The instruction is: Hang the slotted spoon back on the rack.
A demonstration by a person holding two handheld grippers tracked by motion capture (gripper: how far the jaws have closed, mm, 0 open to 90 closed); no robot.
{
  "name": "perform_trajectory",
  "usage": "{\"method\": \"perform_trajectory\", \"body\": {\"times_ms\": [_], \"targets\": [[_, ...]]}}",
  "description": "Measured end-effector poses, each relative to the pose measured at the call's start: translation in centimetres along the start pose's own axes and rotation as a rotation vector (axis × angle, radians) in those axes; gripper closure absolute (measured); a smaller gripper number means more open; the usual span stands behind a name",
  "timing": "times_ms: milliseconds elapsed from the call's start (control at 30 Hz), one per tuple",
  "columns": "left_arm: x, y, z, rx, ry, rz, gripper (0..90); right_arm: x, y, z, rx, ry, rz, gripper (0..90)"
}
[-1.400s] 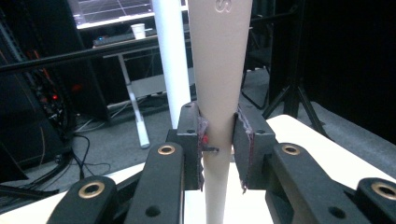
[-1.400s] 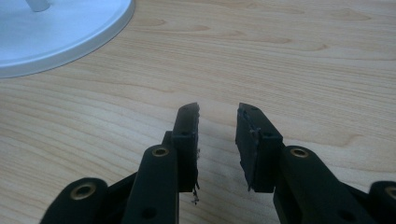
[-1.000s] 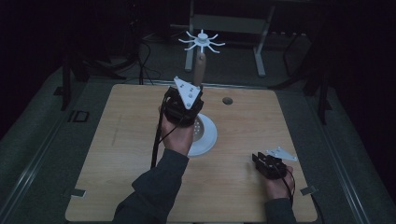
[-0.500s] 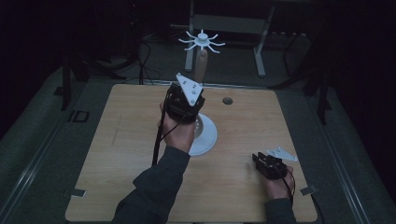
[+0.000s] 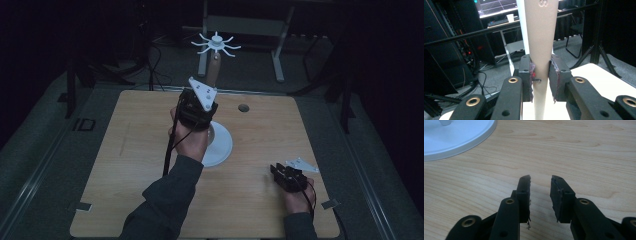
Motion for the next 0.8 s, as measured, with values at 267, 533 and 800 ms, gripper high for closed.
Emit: {"method": "perform_trajectory", "body": {"times_ms": [267,533,800], "targets": [[-0.2,0.4,-0.4,-0.022,-0.013,-0.003,74.0,0.0,0.0,0.0,0.0,0.001,0.0,69.3],[-0.3,1.0,-0.5,-0.042,-0.007,0.0,74.0,0.0,0.0,-0.1,-0.002,0.002,0.001,69.3],[-0.4,1.5,-0.4,-0.045,-0.018,0.001,73.9,0.1,0.0,0.0,-0.002,0.006,-0.001,69.1]]}}
Point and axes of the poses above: each handheld gripper's, and its own axes: y roughly forward along the jaws, z roughly out of its top, x roughly to its right, the point moved 4 cm from there along y, roughly forward along the jaws, and after that the axes turned 12 degrees about -z, right-handed, at the moved point
